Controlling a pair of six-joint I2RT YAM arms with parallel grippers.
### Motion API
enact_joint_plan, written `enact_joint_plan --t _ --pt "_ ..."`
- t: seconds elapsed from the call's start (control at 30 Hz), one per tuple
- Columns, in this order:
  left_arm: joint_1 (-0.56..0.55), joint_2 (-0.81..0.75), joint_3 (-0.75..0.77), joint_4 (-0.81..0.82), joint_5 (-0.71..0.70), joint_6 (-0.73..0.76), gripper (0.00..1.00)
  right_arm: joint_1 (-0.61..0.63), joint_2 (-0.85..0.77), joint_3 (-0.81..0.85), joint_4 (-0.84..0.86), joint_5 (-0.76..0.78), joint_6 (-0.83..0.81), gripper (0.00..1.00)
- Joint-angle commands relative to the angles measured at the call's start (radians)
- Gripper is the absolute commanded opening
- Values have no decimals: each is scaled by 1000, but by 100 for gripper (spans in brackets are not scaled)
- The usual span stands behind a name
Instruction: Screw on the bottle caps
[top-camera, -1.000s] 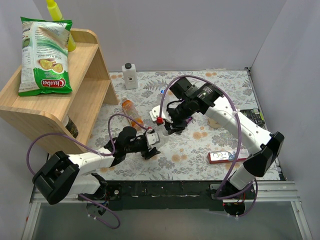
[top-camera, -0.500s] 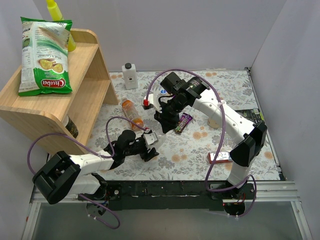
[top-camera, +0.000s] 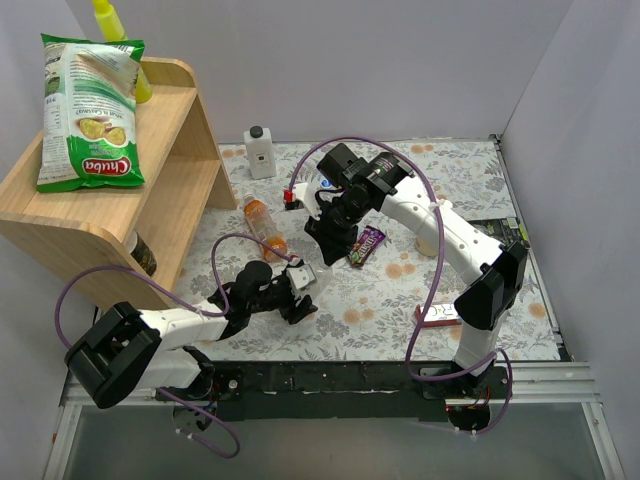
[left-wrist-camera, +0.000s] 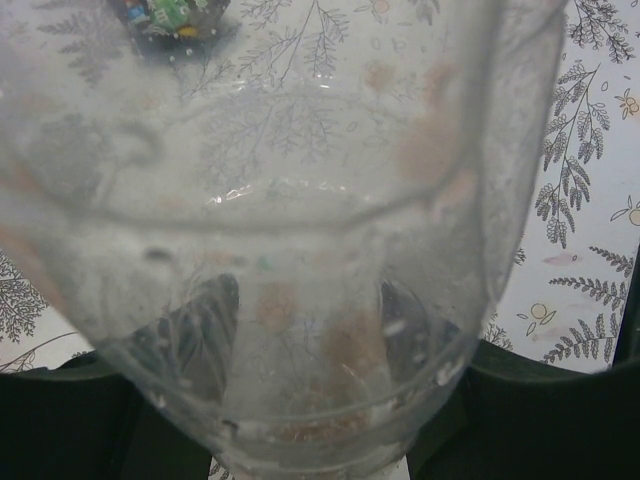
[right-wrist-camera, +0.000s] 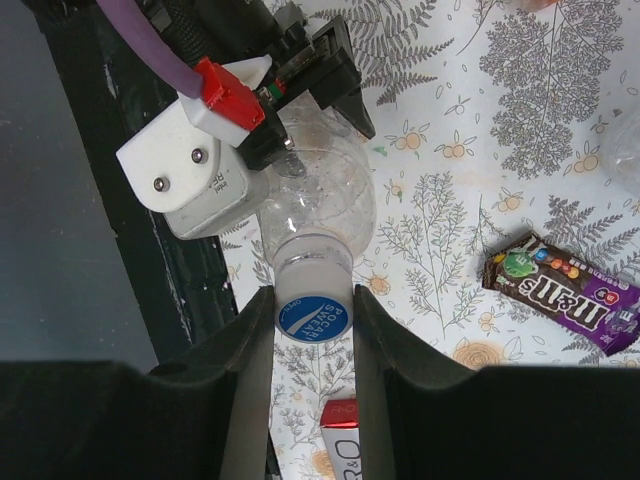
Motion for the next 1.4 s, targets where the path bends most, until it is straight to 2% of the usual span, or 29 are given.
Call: enact_joint_plan --t 0.0,0.1,0.3,0.37,0.43,0.5,0.53,0.63,0.8,0.83,0.93,1.03,1.13,1.2,1.37 --pt "-13 -49 48 285 51 5 0 20 49 -16 -39 28 30 1" --pt "-13 -44 39 282 51 20 0 21 51 -10 -40 43 26 1" --pt "-13 -38 14 264 74 14 0 21 48 12 -30 80 20 9" --pt "-11 -40 7 255 82 13 0 21 34 22 -4 112 20 19" --pt "-11 -37 3 252 81 13 0 21 26 38 6 135 15 34" --pt "-13 -32 -3 247 81 13 0 21 26 67 10 133 9 41" --pt "-13 -27 -1 246 85 13 0 21 22 73 13 130 7 48" --pt "-13 -18 -1 220 108 14 0 21 17 84 20 104 -2 60" --pt "-11 -24 -15 187 117 2 0 21 12 122 25 80 -31 74" --pt "-13 -26 -20 184 122 2 0 21 14 149 22 63 -32 82" --pt "-11 -21 -21 166 127 1 0 20 16 232 -15 -32 -77 88" --pt "-10 -23 -17 131 157 19 0 12 -55 220 3 -168 -184 90" --pt "-3 -27 -4 74 197 43 0 10 -177 81 46 -219 -332 90" --pt "-3 -32 5 42 205 56 0 10 -236 -49 88 -216 -417 91" --pt "-2 -24 17 23 229 71 0 10 -339 -200 54 -160 -690 86"
